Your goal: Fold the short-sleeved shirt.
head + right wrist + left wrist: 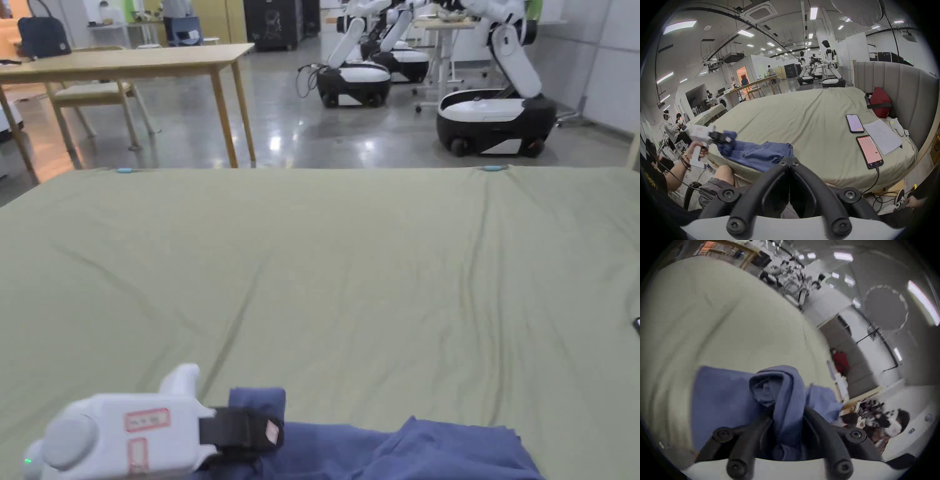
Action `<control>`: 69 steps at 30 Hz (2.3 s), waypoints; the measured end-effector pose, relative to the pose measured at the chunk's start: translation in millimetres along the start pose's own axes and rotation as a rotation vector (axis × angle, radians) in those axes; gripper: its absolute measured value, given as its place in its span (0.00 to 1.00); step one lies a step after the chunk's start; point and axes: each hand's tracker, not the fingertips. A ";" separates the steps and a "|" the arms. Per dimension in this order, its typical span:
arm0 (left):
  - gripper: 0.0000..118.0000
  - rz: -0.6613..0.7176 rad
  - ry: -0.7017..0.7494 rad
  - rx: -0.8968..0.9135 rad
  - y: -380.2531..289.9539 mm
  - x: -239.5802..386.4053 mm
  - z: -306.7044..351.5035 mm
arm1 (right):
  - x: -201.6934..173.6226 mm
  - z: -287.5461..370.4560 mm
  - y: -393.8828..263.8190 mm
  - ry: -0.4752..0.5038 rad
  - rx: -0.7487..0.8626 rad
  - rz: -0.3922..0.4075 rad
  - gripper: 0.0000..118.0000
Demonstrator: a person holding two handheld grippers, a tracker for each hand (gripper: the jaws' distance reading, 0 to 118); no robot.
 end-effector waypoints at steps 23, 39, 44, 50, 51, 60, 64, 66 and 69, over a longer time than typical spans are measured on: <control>0.00 -0.084 0.073 0.313 -24.9 -22.5 135.2 | -1.3 -7.0 6.8 0.019 0.004 0.000 0.01; 0.00 -0.150 -0.082 -0.056 -20.4 2.9 -79.3 | -11.6 7.0 5.0 0.018 0.007 0.018 0.01; 0.00 -0.131 -0.087 -0.035 -17.0 5.5 -59.3 | -4.9 9.9 3.4 -0.018 0.009 0.008 0.01; 0.00 -0.093 -0.122 0.182 -23.4 -6.5 47.7 | -5.7 9.9 14.5 -0.052 0.134 0.024 0.01; 0.00 -0.083 -0.103 0.211 -27.1 -14.3 62.6 | -7.2 8.9 17.7 -0.058 0.162 0.034 0.01; 0.00 0.027 0.043 0.316 -54.5 -72.1 133.7 | -15.8 -6.4 26.5 -0.028 0.215 0.124 0.00; 0.93 0.043 -0.016 0.324 -42.5 -75.5 125.1 | -22.2 -8.4 21.7 -0.011 0.184 0.132 0.00; 1.00 0.047 -0.104 0.283 -36.7 -83.8 108.3 | -21.6 -7.3 18.7 0.031 0.178 0.100 0.00; 1.00 0.107 -0.157 0.217 -15.6 -101.4 83.4 | -20.9 -4.4 18.0 0.034 0.172 0.093 0.00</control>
